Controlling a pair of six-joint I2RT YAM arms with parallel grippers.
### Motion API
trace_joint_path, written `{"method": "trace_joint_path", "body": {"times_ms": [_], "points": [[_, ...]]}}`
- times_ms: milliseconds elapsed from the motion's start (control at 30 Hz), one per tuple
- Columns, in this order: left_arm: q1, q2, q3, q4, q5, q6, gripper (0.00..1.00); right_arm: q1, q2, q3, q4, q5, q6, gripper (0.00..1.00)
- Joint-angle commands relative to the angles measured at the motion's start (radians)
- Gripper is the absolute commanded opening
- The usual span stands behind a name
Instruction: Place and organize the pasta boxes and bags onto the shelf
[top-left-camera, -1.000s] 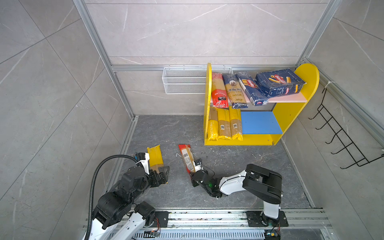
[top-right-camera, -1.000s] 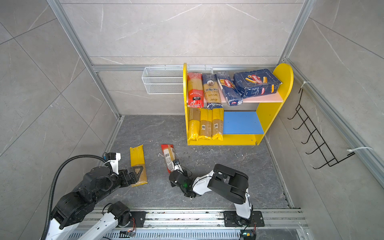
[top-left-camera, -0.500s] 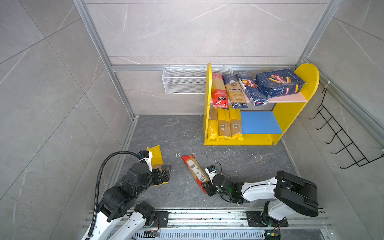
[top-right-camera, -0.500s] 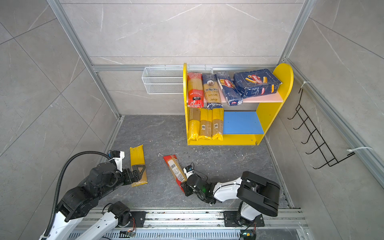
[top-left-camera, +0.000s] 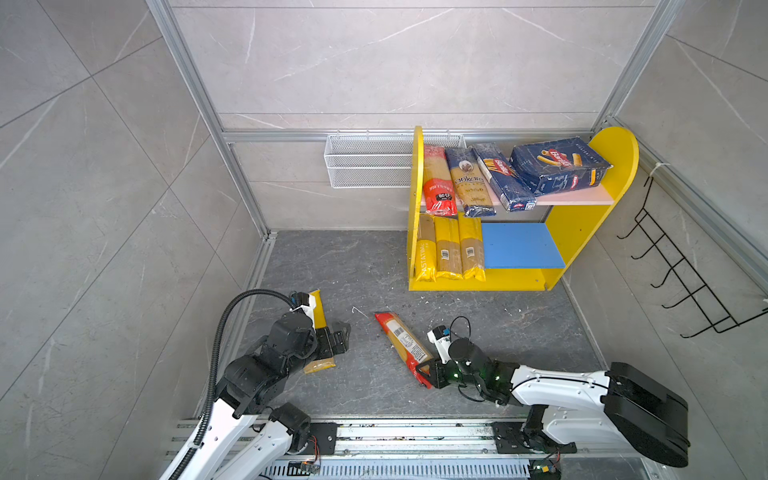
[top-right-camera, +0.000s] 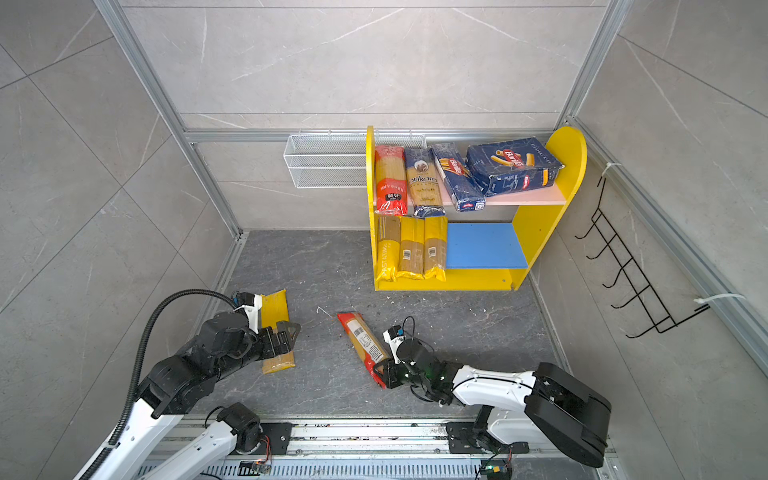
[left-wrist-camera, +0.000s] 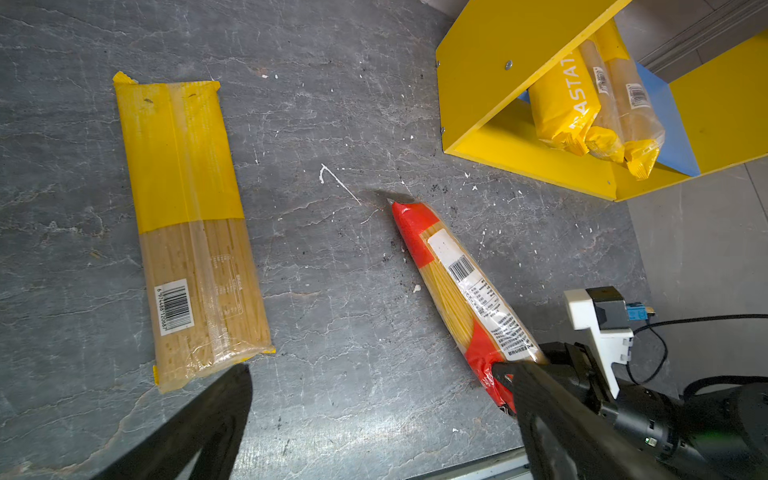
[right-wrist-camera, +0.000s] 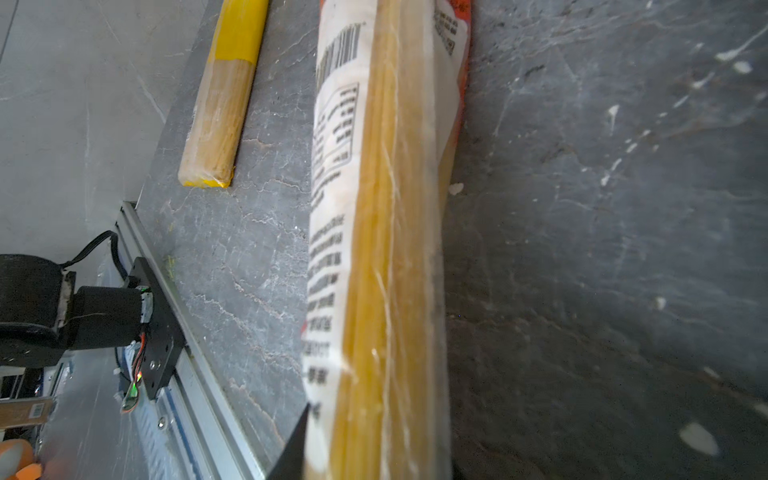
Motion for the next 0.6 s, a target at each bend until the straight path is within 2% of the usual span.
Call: {"method": "trace_joint_path", "body": {"times_ms": [0,300,567], "points": [[0.003,0.018,0.017,0.054,0.004,0.038,1.00,-0.010,-0.085,0.064,0.000,-0.047,-0.009,0.20],[0.003,0.059,0.041,0.088,-0.004,0.060,1.00,-0.032,-0.247,0.143,-0.153,-0.086,-0.027,0.20],[0.003,0.073,0.059,0.104,-0.019,0.082,1.00,-0.053,-0.399,0.204,-0.307,-0.072,-0.045,0.20]]}}
